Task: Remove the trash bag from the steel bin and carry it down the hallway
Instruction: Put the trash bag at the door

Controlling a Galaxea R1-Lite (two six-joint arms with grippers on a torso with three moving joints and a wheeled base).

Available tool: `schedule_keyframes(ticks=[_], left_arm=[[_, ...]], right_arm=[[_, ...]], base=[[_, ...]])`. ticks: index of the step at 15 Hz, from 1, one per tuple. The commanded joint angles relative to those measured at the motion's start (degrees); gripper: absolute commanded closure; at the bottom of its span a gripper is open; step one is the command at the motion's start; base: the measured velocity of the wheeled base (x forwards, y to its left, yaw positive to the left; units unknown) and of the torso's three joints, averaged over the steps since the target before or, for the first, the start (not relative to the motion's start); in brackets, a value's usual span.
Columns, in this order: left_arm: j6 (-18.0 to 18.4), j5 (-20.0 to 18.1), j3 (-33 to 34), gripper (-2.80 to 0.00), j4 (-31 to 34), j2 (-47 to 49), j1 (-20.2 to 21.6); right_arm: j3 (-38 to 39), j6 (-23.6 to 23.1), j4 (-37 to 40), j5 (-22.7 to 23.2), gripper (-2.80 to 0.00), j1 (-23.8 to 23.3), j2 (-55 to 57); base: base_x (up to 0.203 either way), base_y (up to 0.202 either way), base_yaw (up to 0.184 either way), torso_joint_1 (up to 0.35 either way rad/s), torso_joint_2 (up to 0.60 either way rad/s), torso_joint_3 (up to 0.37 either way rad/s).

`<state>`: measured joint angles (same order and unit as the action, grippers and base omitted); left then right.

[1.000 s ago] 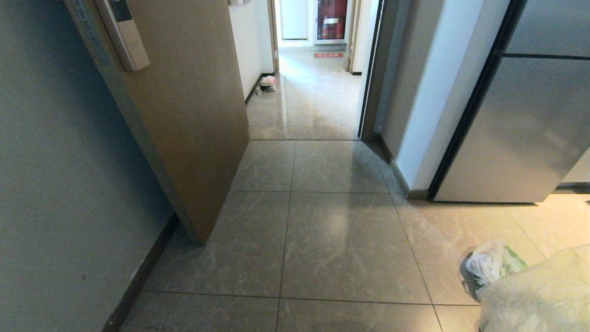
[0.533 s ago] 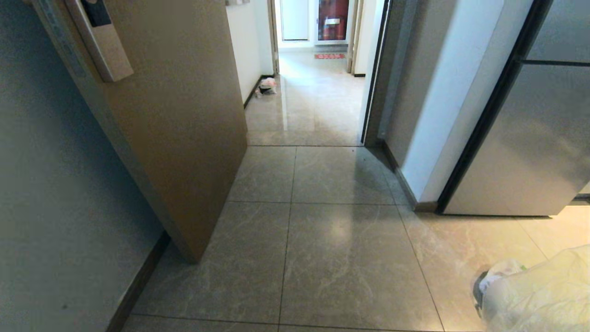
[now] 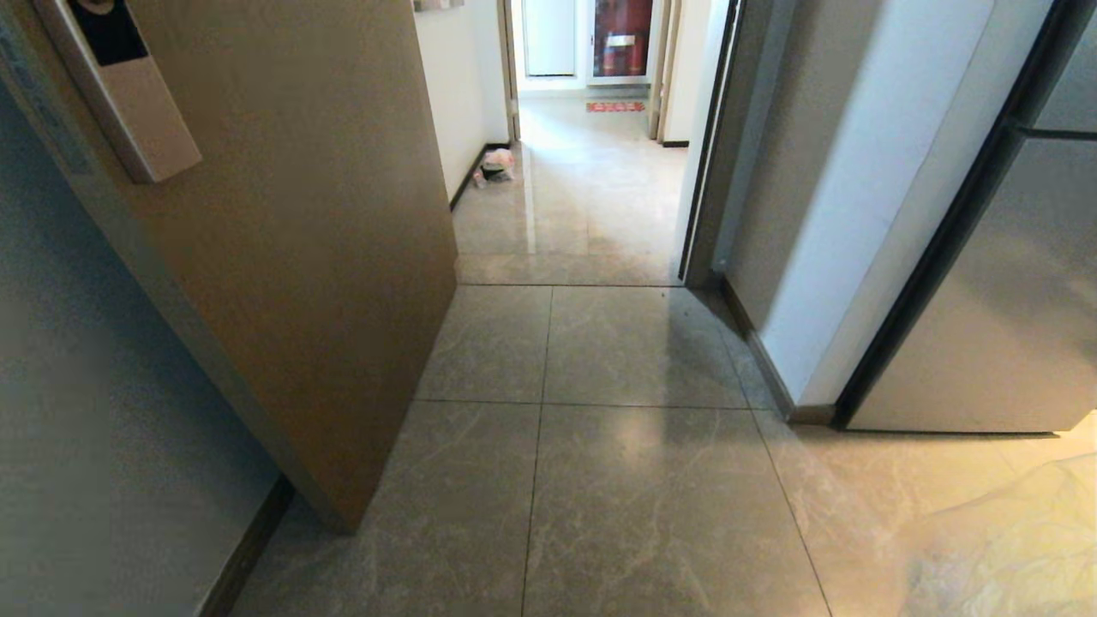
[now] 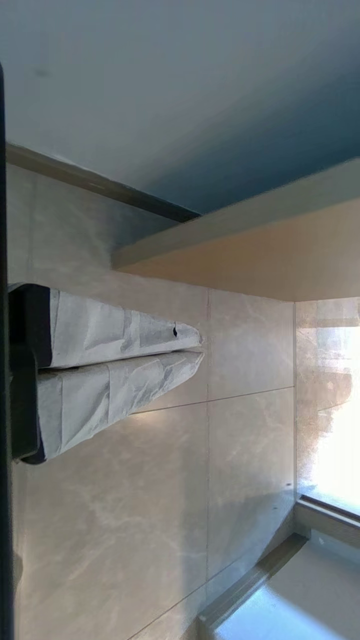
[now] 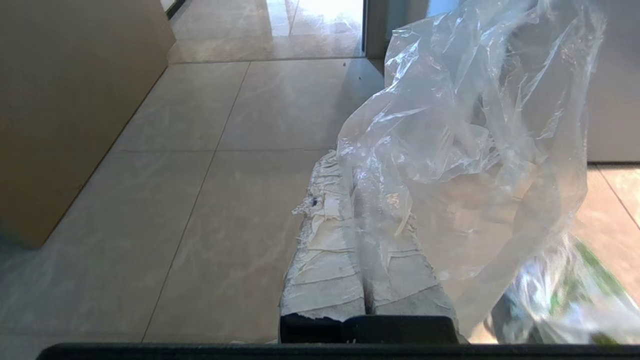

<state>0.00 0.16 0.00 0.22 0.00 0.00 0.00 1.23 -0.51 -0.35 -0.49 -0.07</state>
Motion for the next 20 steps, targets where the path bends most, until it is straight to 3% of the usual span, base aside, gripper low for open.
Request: schedule_keyframes(ticks=[1, 20], left_arm=[[-0.09, 0.02, 0.00, 0.00, 0.04, 0.00, 0.00], [-0.08, 0.02, 0.00, 0.00, 0.04, 0.00, 0.00]], right_arm=[[0.09, 0.00, -0.02, 0.00, 0.00, 0.03, 0.07], [0.09, 0.00, -0.02, 0.00, 0.00, 0.05, 0.07]], base=[[0.189, 0.000, 0.003, 0.000, 0.00, 0.006], [0.192, 0.000, 0.001, 0.003, 0.00, 0.003]])
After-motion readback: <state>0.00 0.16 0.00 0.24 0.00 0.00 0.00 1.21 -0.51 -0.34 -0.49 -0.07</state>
